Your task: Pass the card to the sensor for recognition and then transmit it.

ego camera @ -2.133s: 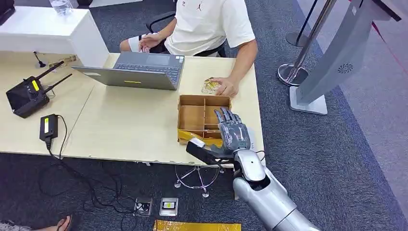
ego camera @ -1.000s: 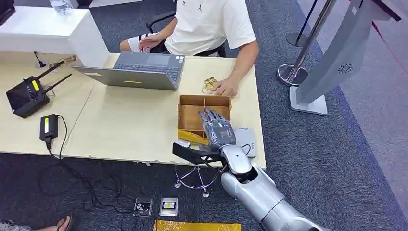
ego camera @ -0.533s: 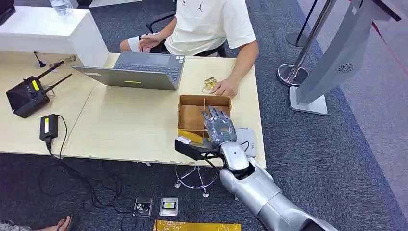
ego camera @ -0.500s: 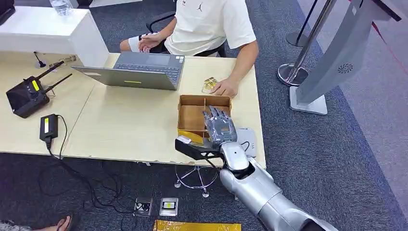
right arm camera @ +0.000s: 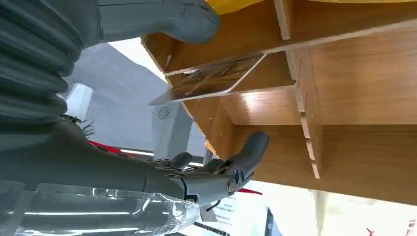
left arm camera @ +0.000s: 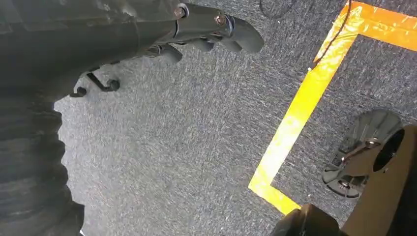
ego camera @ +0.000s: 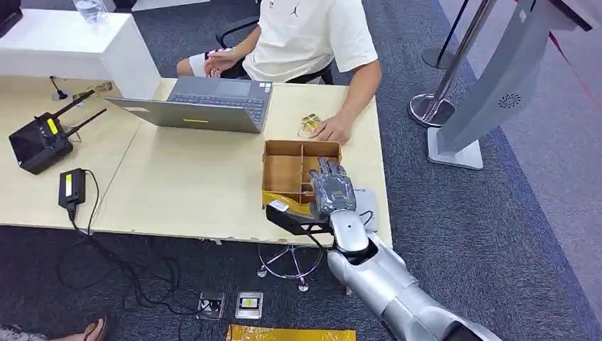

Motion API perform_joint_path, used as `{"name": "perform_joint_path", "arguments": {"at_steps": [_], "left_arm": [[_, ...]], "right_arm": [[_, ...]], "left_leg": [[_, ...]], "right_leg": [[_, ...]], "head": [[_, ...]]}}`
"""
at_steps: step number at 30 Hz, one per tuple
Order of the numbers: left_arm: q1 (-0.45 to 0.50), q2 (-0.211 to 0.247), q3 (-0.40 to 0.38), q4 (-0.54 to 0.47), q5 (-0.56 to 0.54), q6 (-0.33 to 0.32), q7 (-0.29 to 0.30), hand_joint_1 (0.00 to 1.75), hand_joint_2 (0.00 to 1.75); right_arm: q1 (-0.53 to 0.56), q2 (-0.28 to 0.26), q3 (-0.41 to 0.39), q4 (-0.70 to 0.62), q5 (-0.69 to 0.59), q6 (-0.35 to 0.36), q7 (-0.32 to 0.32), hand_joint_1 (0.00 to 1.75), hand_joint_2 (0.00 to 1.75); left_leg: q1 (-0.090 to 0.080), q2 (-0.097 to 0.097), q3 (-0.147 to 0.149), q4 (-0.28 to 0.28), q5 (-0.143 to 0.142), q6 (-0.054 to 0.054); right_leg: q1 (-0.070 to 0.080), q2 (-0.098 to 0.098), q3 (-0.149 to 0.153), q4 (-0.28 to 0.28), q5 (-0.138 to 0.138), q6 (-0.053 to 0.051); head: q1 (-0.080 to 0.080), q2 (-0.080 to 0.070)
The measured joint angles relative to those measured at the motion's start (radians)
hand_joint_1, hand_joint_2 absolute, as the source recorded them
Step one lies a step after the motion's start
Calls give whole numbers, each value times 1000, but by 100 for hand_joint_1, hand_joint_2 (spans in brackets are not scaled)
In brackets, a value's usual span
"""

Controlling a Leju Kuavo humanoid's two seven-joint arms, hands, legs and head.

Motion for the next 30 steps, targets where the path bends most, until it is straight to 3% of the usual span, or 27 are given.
{"name": "perform_joint_path", "arguments": {"at_steps": [6,14,15,19,21,25,30], "left_arm": [[0,0,5,0,-5,1,1,0,175],[0,-1,9,0,-14,1,1,0,175],[0,-1,9,0,-14,1,1,0,175],[0,-1,10,-2,-21,0,1,0,175],[0,-1,10,-2,-22,-1,1,0,175],[0,-1,10,-2,-25,-2,1,0,175],[0,-1,10,-2,-32,-2,1,0,175]], "right_arm": [[0,-2,-1,1,1,2,4,87,175],[5,-8,-2,1,2,0,4,86,175],[5,-8,-2,1,2,0,4,103,175],[8,-9,-2,1,2,0,3,106,175],[8,-10,-2,1,2,0,2,106,175],[10,-14,-2,0,0,-2,-2,87,175],[12,-16,-2,-2,0,-3,-8,77,175]], "left_leg": [[0,0,0,0,0,0],[0,0,0,0,0,0],[0,0,0,0,0,0],[0,0,0,0,0,0],[0,0,0,0,0,0],[0,0,0,0,0,0],[0,0,0,0,0,0]], "right_leg": [[0,0,0,0,0,0],[0,0,0,0,0,0],[0,0,0,0,0,0],[0,0,0,0,0,0],[0,0,0,0,0,0],[0,0,0,0,0,0],[0,0,0,0,0,0]], "head": [[0,0],[0,0],[0,0],[0,0],[0,0],[0,0],[0,0]]}}
